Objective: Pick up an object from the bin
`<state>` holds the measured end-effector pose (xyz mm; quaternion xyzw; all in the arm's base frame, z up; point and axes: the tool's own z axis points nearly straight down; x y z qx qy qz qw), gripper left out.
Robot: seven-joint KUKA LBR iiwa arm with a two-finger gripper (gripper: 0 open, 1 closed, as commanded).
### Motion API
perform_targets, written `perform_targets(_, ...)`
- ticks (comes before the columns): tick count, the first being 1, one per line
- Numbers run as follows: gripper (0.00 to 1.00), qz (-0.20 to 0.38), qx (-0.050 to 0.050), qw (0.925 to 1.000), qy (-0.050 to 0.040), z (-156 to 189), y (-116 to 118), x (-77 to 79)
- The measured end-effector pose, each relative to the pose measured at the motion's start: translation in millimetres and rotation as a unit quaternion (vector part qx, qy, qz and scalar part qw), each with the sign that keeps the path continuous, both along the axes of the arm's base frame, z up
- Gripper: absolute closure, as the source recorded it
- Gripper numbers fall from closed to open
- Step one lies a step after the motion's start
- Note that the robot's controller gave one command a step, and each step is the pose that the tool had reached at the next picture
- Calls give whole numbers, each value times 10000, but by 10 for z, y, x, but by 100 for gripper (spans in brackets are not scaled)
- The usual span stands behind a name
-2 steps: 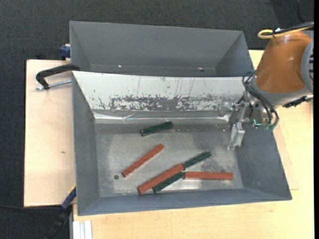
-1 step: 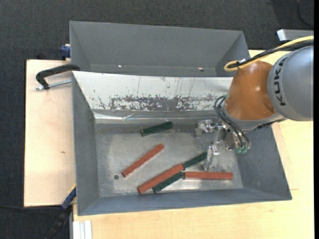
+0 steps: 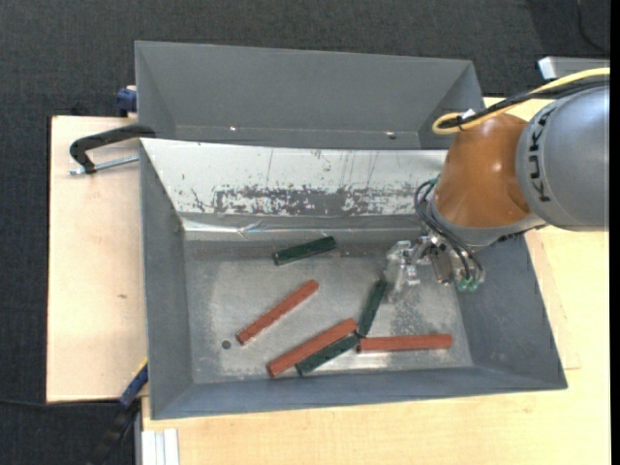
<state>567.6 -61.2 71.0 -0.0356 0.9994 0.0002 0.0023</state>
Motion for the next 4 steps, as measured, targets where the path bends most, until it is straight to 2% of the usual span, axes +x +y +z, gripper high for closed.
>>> perform_targets(1, 0, 0, -1, 10000, 0, 0, 1, 0)
perform_targets(3, 0, -243, 13, 9997, 11, 0, 423, -573)
perform_targets(4, 100, 2228, -6, 9749, -8, -2, 400, -335)
